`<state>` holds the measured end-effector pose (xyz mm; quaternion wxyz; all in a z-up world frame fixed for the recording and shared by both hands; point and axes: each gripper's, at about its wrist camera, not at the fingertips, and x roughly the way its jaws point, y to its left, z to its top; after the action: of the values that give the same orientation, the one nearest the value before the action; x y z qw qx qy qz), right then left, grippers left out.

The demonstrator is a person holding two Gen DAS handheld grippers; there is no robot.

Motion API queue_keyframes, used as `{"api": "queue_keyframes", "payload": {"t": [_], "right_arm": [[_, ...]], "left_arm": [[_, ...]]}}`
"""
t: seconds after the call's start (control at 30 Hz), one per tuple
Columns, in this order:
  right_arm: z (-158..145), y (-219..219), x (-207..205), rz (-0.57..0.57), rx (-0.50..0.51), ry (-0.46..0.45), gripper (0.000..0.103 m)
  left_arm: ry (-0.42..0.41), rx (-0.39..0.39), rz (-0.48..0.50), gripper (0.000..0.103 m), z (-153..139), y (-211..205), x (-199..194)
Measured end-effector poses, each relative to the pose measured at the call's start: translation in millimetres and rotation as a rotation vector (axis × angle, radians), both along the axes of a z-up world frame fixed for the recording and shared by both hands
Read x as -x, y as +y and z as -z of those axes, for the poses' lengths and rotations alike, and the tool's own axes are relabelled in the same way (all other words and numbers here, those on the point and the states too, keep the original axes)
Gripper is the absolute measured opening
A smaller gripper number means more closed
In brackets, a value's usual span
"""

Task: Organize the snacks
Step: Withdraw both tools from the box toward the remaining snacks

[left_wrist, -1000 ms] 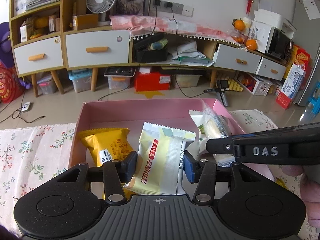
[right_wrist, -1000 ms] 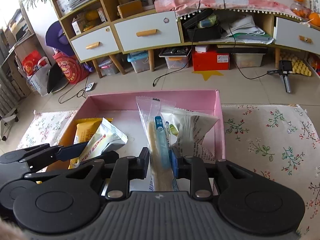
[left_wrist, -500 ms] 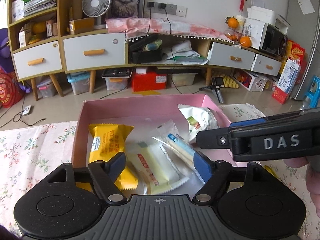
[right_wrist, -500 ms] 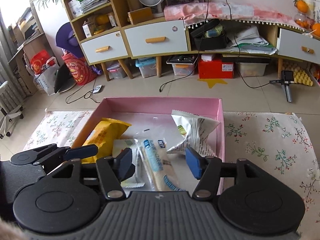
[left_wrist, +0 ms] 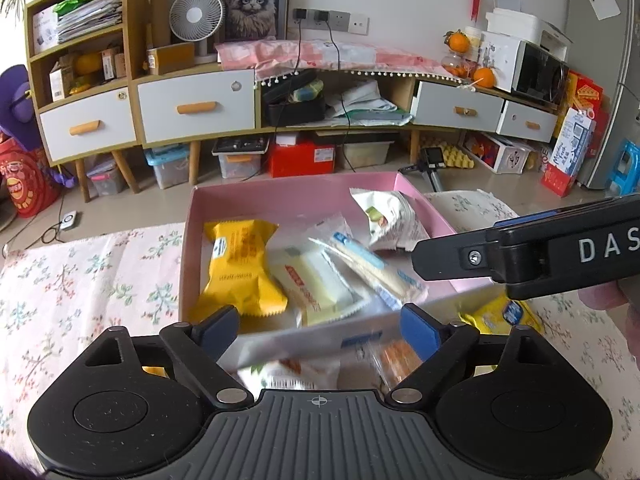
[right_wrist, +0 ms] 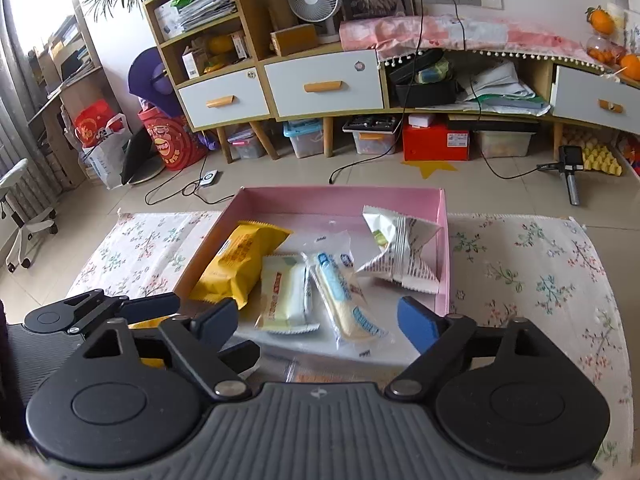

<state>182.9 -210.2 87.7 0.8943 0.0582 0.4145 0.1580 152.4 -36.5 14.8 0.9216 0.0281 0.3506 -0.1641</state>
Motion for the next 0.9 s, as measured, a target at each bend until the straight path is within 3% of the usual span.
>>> {"api": "queue_keyframes", "payload": {"t": [0.57,0.9], "right_arm": [[5,9,48,-0.006,0.104,-0.002,0.099],[11,6,73,0.008,0.098,-0.008,0.103]], "left_arm": [[0.024,-0.034,-0.004,0.097,2,26,57],[0.019,-0.036,-0.01,0.101,13,38,86]]}}
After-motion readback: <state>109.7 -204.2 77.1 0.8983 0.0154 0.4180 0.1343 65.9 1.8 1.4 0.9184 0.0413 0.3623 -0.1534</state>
